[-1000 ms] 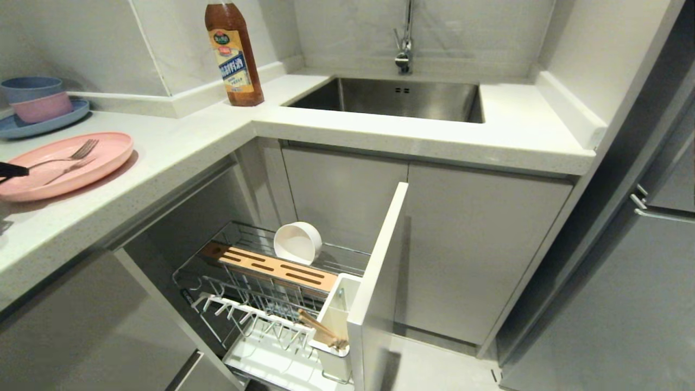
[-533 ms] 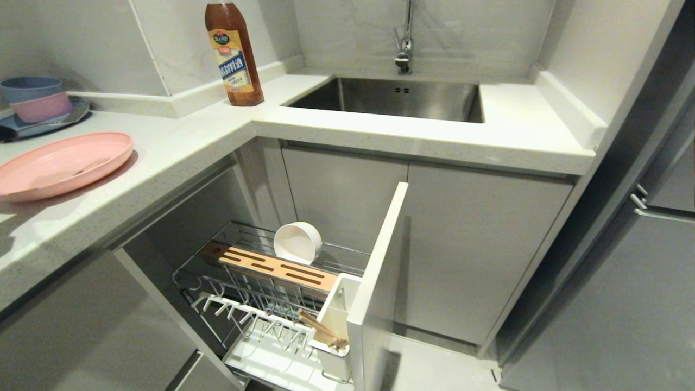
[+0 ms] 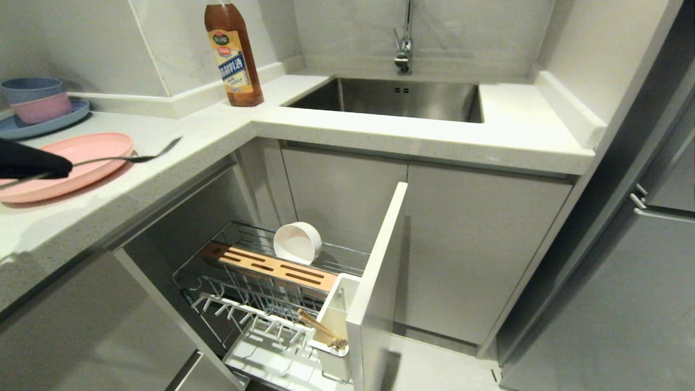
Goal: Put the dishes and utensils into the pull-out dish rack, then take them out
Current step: Pick up the fork and place it in the cupboard
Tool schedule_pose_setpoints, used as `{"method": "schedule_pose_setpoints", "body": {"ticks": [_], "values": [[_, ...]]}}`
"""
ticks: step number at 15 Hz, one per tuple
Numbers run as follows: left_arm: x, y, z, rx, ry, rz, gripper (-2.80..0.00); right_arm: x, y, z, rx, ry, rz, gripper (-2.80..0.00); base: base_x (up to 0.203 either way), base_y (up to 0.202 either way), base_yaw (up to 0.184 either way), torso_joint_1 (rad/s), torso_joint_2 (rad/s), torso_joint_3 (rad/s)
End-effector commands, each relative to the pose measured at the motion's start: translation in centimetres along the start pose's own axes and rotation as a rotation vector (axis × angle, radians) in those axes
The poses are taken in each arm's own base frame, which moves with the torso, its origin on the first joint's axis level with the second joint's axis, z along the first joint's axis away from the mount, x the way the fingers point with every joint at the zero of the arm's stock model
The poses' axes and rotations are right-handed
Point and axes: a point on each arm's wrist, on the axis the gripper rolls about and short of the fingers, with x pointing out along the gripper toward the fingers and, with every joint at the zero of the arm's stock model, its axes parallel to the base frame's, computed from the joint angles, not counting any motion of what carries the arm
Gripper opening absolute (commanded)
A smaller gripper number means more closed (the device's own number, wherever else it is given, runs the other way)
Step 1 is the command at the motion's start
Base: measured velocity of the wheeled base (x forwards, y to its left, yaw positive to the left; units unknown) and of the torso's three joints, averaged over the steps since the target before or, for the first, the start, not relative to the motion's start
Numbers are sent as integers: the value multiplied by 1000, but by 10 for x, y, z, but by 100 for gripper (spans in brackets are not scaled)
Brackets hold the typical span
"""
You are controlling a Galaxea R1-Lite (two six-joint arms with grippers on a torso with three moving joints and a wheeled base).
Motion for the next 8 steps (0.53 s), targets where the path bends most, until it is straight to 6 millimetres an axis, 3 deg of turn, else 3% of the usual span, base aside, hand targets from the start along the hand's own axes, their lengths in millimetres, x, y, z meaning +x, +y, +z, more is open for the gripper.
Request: {"method": "schedule_pose_setpoints", "body": {"ticks": [1,5,8], "values": [[0,-12,-16,1,92,-62,-280,0,0,-1,0,2,0,-280,0,0,0,0,0,0],[24,-18,-37,-33,375,-118,-280,0,0,0,0,2,-1,-280,0,0,0,0,0,0],[55,-9,-33,-64,508,-99,-280,0,0,0,0,2,1,-280,0,0,0,0,0,0]]}}
